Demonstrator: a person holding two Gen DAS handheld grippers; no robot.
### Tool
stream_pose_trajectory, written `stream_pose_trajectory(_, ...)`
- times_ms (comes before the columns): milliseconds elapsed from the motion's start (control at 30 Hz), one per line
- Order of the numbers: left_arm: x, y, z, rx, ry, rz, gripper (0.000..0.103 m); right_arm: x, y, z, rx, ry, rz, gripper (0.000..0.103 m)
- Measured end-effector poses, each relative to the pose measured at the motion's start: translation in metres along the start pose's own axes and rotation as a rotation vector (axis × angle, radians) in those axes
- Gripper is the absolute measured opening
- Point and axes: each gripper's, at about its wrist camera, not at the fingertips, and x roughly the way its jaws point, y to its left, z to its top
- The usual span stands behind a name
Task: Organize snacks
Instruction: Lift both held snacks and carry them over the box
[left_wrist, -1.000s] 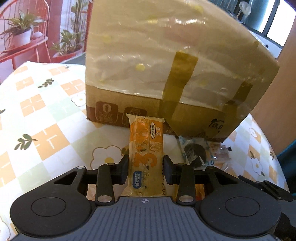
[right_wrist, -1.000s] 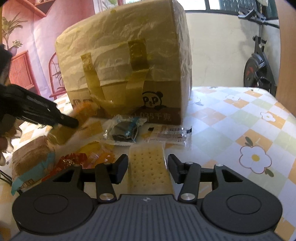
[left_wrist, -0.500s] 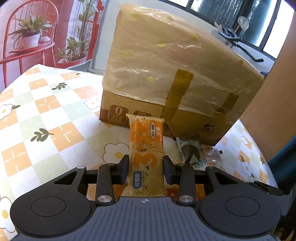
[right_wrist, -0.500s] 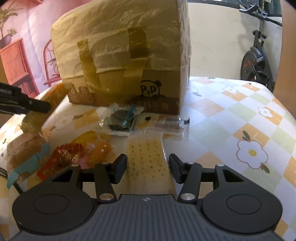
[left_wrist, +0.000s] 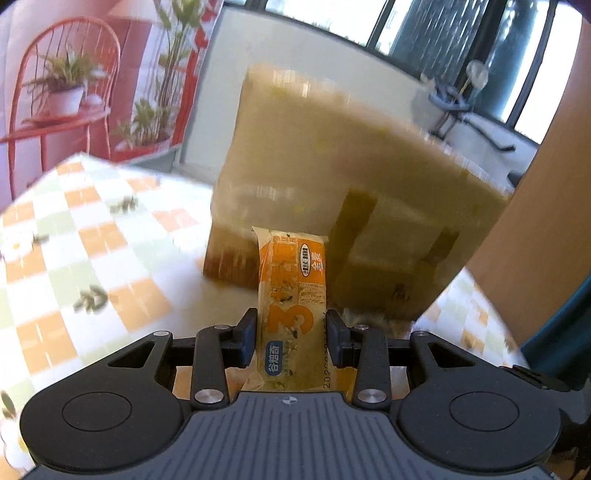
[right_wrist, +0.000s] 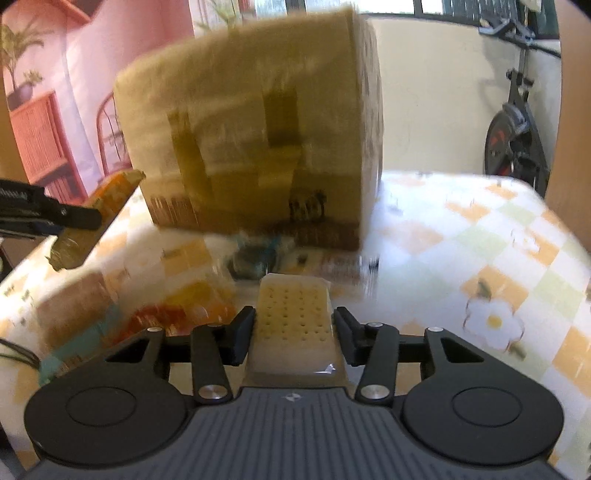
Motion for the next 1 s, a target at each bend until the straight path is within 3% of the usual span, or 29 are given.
stream_pose_trajectory(267,-0.032,-0.015,0.055,0.041,-0.172,-0.085,0.040,-0.050,0.004,0.074,0.010,-0.237,0.069,0.049)
stream_pose_trajectory(500,-0.019,-0.037,0.118,0.087,-0.212,-0.097,0.040,-0.060,0.019,0.150,-0.030,-0.387,0.142,0.049)
stream_pose_trajectory(667,0.019,-0.039,0.166,0.075,-0.165,-0.120,0.040,-0.018,0.037,0.201,-0.050,-0.355,0.114,0.049)
stream_pose_trajectory(800,0.054,-0.028,0.190,0.050,-0.113,-0.085,0.040,0.037,0.061,0.237,-0.087,-0.242,0.058,0.049)
stream_pose_trajectory(1000,0.086,-0.018,0.209,0.097,-0.080,-0.064,0.040,0.091,0.083,0.260,-0.101,-0.149,0.025,0.049)
